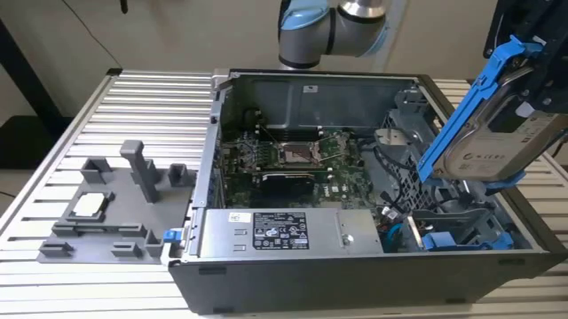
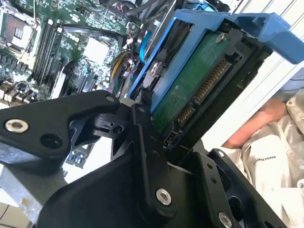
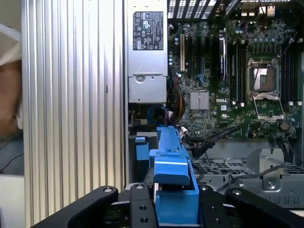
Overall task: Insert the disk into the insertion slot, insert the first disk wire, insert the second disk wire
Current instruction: 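Insert the disk into the insertion slot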
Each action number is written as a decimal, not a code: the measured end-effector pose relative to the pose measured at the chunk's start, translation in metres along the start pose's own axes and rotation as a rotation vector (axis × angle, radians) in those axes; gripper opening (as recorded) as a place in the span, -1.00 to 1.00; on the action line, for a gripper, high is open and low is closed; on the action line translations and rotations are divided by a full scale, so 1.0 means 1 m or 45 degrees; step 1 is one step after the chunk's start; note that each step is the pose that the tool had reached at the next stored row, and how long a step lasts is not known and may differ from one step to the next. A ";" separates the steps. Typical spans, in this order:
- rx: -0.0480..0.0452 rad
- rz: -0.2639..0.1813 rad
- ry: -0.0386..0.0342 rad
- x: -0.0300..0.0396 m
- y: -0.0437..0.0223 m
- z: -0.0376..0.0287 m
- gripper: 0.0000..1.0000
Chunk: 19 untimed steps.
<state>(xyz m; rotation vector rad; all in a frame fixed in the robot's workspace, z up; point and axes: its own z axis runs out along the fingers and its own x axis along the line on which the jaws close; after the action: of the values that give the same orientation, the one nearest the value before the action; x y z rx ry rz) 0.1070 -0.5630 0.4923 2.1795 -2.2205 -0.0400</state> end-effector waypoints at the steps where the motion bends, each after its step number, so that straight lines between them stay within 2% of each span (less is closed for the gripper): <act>1: 0.000 0.000 0.0002 0.0000 0.0000 0.0000 -0.35; 10: -0.002 -0.007 0.0002 0.0035 -0.0005 0.0023 -0.35; 19: -0.001 -0.102 0.0041 0.0053 -0.0026 0.0084 -0.35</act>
<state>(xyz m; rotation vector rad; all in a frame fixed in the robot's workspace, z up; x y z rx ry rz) 0.1092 -0.5684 0.4838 2.2656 -2.1296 -0.0395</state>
